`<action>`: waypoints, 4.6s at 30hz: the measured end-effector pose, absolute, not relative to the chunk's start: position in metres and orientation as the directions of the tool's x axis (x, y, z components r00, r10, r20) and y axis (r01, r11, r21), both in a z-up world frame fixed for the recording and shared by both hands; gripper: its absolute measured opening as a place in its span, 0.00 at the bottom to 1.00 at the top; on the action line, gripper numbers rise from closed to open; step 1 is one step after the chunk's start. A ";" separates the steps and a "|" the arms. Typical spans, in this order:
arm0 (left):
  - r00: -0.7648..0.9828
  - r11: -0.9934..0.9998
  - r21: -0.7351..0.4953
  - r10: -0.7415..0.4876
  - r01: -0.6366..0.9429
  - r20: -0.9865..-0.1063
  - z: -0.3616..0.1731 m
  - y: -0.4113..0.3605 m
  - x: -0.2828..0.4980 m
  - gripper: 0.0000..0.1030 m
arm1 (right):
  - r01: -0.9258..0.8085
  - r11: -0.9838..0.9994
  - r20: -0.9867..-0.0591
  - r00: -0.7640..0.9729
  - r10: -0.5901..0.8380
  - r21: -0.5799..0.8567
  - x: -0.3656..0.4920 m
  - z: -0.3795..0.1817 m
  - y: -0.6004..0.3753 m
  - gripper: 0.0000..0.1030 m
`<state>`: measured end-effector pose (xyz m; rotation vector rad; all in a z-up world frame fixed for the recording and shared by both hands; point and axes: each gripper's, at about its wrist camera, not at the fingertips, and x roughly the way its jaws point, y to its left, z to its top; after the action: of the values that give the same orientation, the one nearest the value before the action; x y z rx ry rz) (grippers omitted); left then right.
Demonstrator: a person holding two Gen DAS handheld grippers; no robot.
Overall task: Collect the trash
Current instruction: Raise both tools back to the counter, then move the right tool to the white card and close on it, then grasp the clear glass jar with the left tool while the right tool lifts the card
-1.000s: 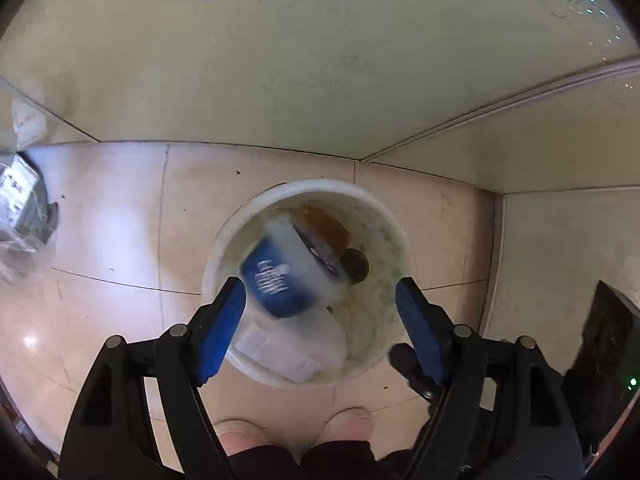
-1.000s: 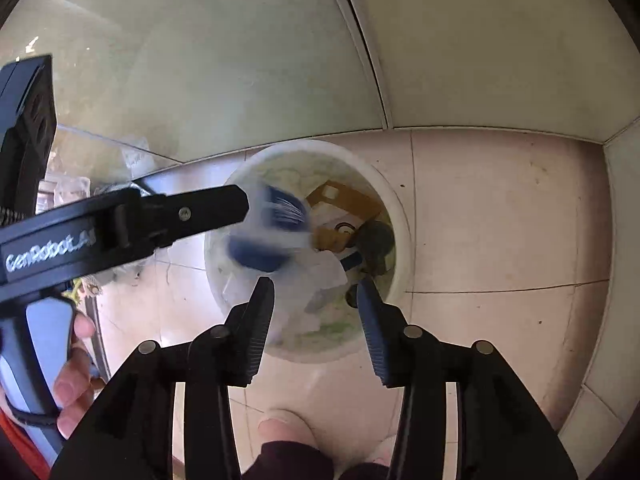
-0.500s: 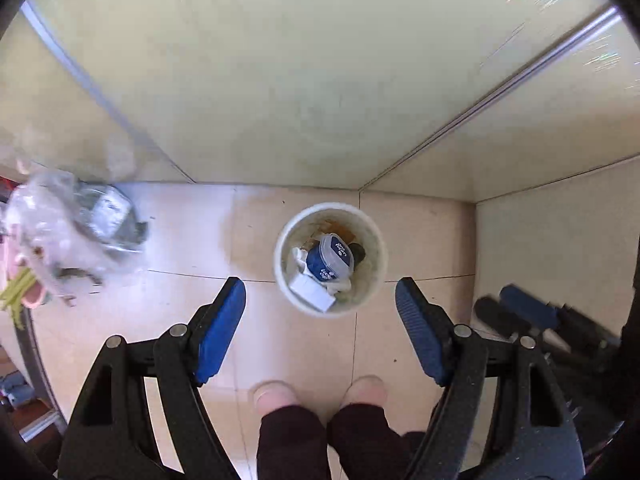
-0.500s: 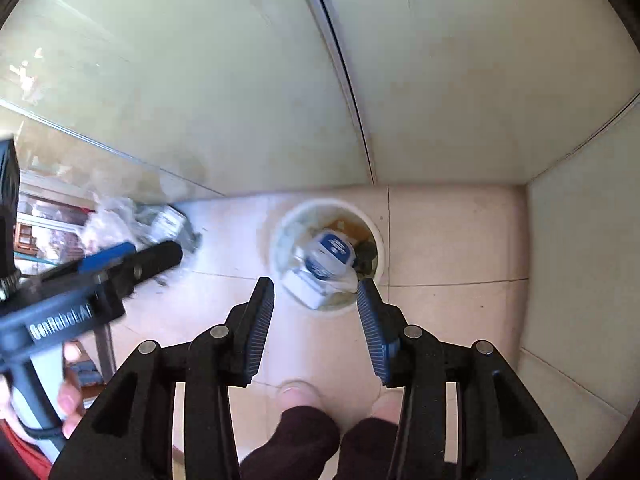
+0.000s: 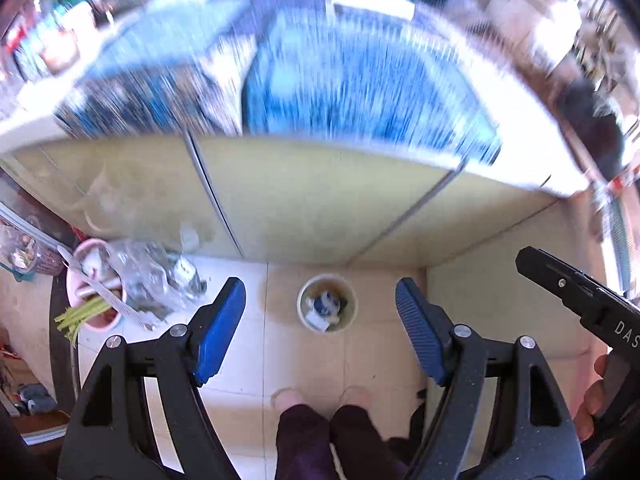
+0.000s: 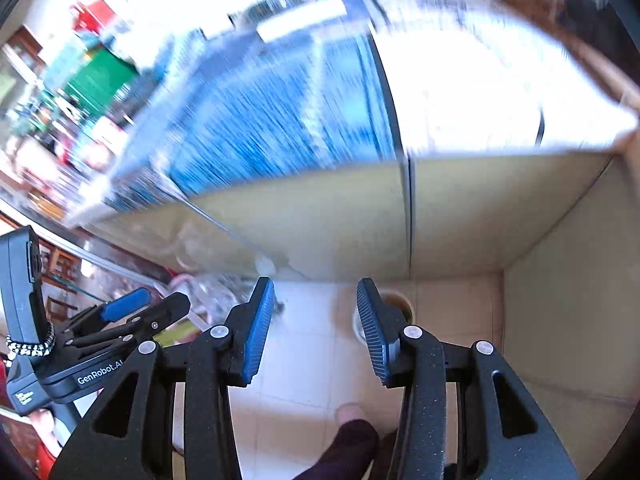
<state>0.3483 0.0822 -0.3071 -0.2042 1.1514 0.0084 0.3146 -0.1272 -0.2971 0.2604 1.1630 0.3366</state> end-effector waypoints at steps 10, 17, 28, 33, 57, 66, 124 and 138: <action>0.582 0.987 -0.131 -0.054 -0.090 -0.811 -0.177 0.097 0.358 0.74 | -0.145 0.943 -0.761 0.560 0.328 0.300 0.307 -0.176 -0.127 0.39; 0.641 0.994 -0.085 -0.022 -0.068 -0.767 -0.136 0.091 0.395 0.76 | -0.134 0.946 -0.722 0.618 0.313 0.296 0.347 -0.137 -0.145 0.42; 0.665 0.980 -0.110 0.029 -0.166 -0.746 -0.113 0.085 0.508 0.78 | -0.221 0.939 -0.722 0.599 0.345 0.265 0.455 -0.127 -0.175 0.42; 0.647 0.968 -0.115 0.057 -0.221 -0.761 -0.127 0.082 0.553 0.78 | -0.273 0.926 -0.753 0.543 0.372 0.260 0.506 -0.146 -0.179 0.45; 0.540 0.994 -0.074 -0.021 -0.077 -0.841 -0.187 0.210 0.759 0.78 | 0.227 0.883 -0.893 0.297 0.339 0.411 0.716 -0.303 -0.044 0.54; 0.506 0.992 -0.122 -0.092 -0.026 -0.858 -0.206 0.244 0.799 0.78 | 0.307 0.928 -0.943 0.315 0.111 0.212 0.742 -0.317 -0.010 0.62; 0.374 0.969 -0.212 -0.246 0.129 -0.894 -0.282 0.151 0.968 0.78 | 0.122 0.978 -0.957 0.257 0.135 0.170 0.750 -0.317 -0.110 0.51; 0.378 0.984 -0.158 -0.176 0.080 -0.909 -0.314 0.139 1.007 0.42 | 0.131 0.982 -0.952 0.293 0.092 0.135 0.785 -0.317 -0.099 0.48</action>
<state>1.0068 0.1393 -0.3142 -0.0928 1.1724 -0.1639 0.7851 -0.0985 -0.3167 0.2010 1.2759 -0.0258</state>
